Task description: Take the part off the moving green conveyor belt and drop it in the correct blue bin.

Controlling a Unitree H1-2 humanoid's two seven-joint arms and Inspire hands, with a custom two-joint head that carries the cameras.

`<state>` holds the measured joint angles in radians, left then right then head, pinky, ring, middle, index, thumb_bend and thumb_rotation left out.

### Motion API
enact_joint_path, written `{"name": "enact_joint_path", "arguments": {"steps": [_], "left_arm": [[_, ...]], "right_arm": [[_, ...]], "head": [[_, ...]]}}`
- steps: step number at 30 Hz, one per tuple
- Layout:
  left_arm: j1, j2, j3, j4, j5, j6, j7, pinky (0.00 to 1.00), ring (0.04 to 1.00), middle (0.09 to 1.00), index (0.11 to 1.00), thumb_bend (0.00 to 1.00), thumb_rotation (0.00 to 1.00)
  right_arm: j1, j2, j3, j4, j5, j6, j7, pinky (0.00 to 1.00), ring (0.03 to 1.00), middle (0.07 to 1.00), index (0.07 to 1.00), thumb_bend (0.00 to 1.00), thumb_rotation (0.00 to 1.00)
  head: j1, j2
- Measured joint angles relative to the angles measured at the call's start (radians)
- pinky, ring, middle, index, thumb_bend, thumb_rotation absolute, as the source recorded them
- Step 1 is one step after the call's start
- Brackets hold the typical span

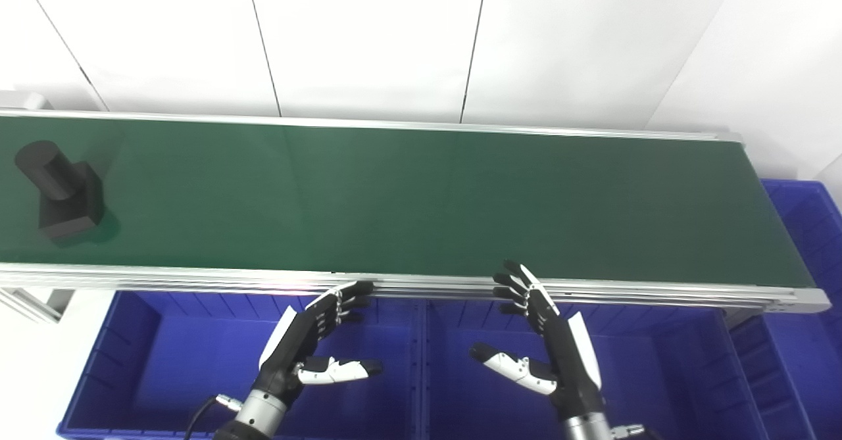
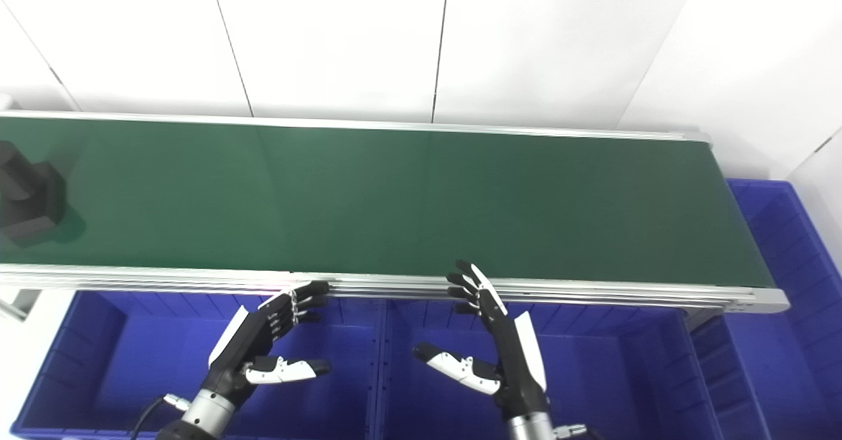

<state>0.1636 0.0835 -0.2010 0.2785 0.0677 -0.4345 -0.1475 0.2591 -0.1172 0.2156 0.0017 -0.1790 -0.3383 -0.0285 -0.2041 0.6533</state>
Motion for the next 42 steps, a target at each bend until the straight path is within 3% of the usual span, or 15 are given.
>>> {"name": "enact_joint_path", "arguments": {"steps": [5,12,16,19,25,32,42], "left_arm": [[0.017,0.074,-0.127,-0.050,0.044,-0.001,0.164,0.80,0.851,0.871,0.830,0.78,0.23],[0.013,0.171,-0.306,-0.063,0.106,-0.001,0.409,0.80,0.850,0.878,0.856,0.78,0.24],[-0.015,0.202,-0.381,-0.064,0.114,-0.001,0.538,0.79,0.838,0.870,0.857,0.78,0.24],[-0.036,0.223,-0.425,-0.065,0.108,-0.001,0.586,0.80,0.839,0.870,0.863,0.77,0.23],[-0.045,0.233,-0.451,-0.076,0.082,-0.001,0.616,0.75,0.800,0.831,0.856,0.76,0.22],[-0.043,0.233,-0.431,-0.083,0.038,-0.001,0.598,0.75,0.786,0.820,0.840,0.76,0.24],[-0.018,0.200,-0.325,-0.099,-0.027,-0.001,0.443,0.71,0.745,0.770,0.793,0.78,0.27]], "right_arm": [[0.009,-0.006,-0.004,0.004,0.056,0.000,0.039,0.70,0.790,0.827,0.910,0.84,0.40],[0.015,0.008,-0.001,0.004,0.042,0.000,0.056,0.67,0.750,0.798,0.881,0.87,0.35],[0.017,0.015,-0.001,0.004,0.033,0.000,0.056,0.66,0.745,0.793,0.873,0.88,0.36],[0.019,0.023,0.000,0.003,0.019,0.000,0.056,0.65,0.733,0.783,0.867,0.87,0.36],[0.029,0.042,-0.006,0.003,-0.020,0.000,0.043,0.63,0.715,0.770,0.856,0.85,0.37],[0.029,0.048,-0.014,-0.002,-0.055,0.001,0.036,0.62,0.704,0.762,0.839,0.86,0.33],[0.034,0.065,-0.018,-0.033,-0.105,0.032,0.031,0.62,0.703,0.760,0.829,0.85,0.33]], "head": [[0.020,0.020],[0.035,0.035],[0.031,0.040],[0.022,0.048],[0.020,0.058],[0.019,0.066],[0.014,0.091]]}}
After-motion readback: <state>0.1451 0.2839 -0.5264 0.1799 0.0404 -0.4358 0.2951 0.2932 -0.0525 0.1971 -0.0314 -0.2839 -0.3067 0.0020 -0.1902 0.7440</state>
